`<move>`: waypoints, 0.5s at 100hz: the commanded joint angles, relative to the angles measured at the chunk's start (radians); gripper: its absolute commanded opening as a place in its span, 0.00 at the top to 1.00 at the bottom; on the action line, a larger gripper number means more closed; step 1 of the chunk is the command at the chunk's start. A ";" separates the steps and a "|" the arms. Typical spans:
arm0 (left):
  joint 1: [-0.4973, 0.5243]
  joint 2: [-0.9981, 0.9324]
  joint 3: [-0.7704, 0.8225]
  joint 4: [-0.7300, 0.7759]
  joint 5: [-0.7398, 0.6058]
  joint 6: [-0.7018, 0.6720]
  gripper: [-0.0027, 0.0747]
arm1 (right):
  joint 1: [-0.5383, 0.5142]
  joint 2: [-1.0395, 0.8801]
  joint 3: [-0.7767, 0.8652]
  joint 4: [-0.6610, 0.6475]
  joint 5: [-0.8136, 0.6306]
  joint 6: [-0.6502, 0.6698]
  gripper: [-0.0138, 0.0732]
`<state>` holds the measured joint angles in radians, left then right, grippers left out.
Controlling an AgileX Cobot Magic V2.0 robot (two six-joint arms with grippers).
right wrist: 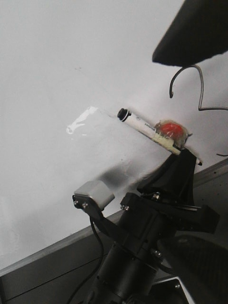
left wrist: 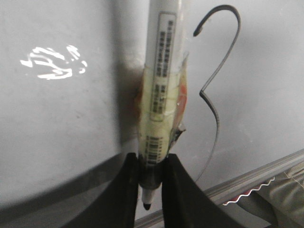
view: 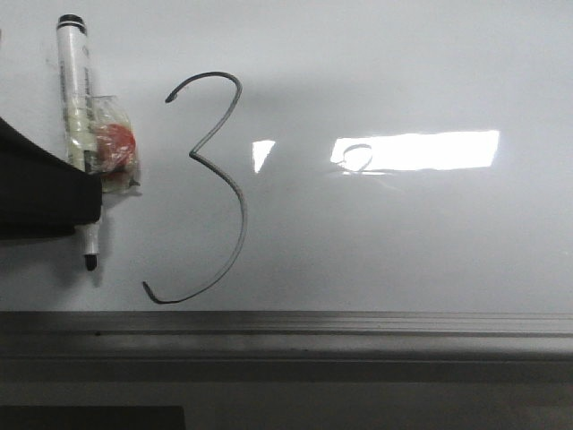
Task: Write number 3 on whiteboard
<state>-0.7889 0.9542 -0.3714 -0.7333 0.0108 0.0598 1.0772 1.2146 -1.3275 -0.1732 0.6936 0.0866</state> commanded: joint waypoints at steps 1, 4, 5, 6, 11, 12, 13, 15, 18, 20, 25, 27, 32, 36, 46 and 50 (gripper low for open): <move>0.050 -0.005 -0.030 0.004 -0.017 0.000 0.99 | -0.008 -0.026 -0.036 -0.019 -0.059 -0.003 0.10; 0.069 -0.005 -0.030 0.012 -0.001 0.004 0.99 | -0.008 -0.026 -0.036 -0.019 -0.059 -0.003 0.10; 0.073 -0.005 -0.030 0.014 0.007 0.004 0.99 | -0.008 -0.026 -0.036 -0.019 -0.059 -0.003 0.10; 0.080 -0.005 -0.030 0.018 0.011 0.004 0.99 | -0.008 -0.026 -0.036 -0.019 -0.059 -0.003 0.10; 0.101 -0.005 -0.030 0.025 0.035 0.004 0.99 | -0.008 -0.026 -0.036 -0.019 -0.059 -0.003 0.10; 0.103 -0.005 -0.030 0.025 0.039 0.004 0.99 | -0.008 -0.026 -0.036 -0.019 -0.059 -0.003 0.10; 0.108 -0.005 -0.030 0.029 0.039 0.006 0.99 | -0.008 -0.026 -0.036 -0.019 -0.059 -0.003 0.10; 0.111 -0.005 -0.030 0.030 0.045 0.006 0.99 | -0.008 -0.026 -0.036 -0.019 -0.059 -0.003 0.10; 0.117 -0.005 -0.032 0.045 0.050 0.006 0.99 | -0.008 -0.026 -0.036 -0.019 -0.060 -0.003 0.10; 0.117 -0.005 -0.032 0.047 0.050 0.006 0.99 | -0.008 -0.026 -0.036 -0.019 -0.060 -0.003 0.10; 0.117 -0.005 -0.032 0.059 0.048 0.006 0.99 | -0.008 -0.026 -0.036 -0.019 -0.060 -0.003 0.10; 0.117 -0.007 -0.032 0.060 0.048 0.006 0.99 | -0.008 -0.026 -0.036 -0.019 -0.060 -0.003 0.10; 0.117 -0.007 -0.036 0.062 0.048 0.006 0.99 | -0.008 -0.026 -0.036 -0.019 -0.060 -0.003 0.10; 0.117 -0.007 -0.039 0.063 0.048 0.006 0.99 | -0.008 -0.026 -0.036 -0.019 -0.060 -0.003 0.10; 0.117 -0.019 -0.041 0.076 0.048 0.006 0.99 | -0.008 -0.026 -0.036 -0.019 -0.060 -0.003 0.10; 0.117 -0.024 -0.041 0.090 0.048 0.006 0.98 | -0.008 -0.026 -0.036 -0.019 -0.060 -0.003 0.10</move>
<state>-0.6846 0.9396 -0.3905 -0.6678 0.1224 0.0677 1.0772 1.2146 -1.3275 -0.1732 0.6958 0.0866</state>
